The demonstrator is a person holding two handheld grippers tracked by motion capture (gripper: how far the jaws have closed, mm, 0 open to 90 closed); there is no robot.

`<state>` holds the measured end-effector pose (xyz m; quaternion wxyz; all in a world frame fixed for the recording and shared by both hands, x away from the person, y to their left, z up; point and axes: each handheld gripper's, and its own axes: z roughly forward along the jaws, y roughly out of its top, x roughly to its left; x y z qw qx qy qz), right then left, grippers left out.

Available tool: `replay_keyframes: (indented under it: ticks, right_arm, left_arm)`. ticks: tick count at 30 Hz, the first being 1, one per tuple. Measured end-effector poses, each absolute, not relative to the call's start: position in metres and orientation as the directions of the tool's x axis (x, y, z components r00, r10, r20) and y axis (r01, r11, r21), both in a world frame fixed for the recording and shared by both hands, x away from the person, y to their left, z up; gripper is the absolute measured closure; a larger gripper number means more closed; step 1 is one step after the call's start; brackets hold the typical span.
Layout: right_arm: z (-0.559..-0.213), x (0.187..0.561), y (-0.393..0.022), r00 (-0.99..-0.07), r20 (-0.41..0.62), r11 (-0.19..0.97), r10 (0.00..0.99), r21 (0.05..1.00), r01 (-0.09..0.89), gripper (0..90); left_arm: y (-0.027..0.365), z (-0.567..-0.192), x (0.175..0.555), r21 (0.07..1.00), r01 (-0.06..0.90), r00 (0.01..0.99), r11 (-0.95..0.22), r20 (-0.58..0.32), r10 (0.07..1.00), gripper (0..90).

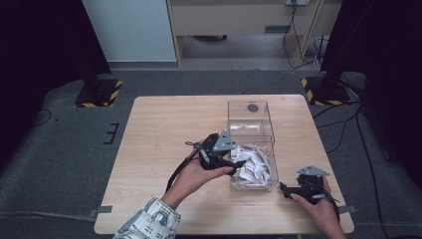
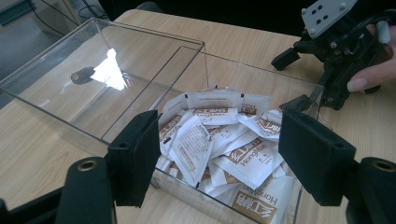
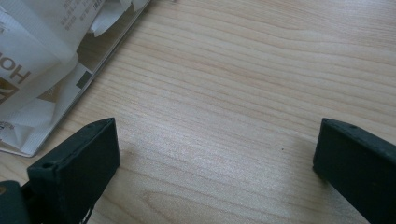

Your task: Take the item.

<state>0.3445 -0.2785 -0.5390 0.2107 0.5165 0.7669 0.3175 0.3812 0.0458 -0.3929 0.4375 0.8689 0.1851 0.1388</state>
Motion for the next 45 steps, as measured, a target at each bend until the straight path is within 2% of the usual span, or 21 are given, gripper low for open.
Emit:
replay_keyframes:
  ticks: [15, 45]
  right_arm:
    - [-0.539, 0.344, -0.278, -0.378, 0.005, 0.265, 0.926, 0.705, 0.658, 0.8]
    - [-0.539, 0.344, -0.279, -0.379, 0.006, 0.265, 0.925, 0.705, 0.658, 0.8]
  left_arm:
    - [0.031, -0.399, 0.389, 0.792, 0.208, 0.897, -0.574, 0.081, 0.435, 26.1]
    - [0.012, -0.416, 0.401, 0.758, 0.234, 0.917, -0.609, 0.036, 0.398, 28.0]
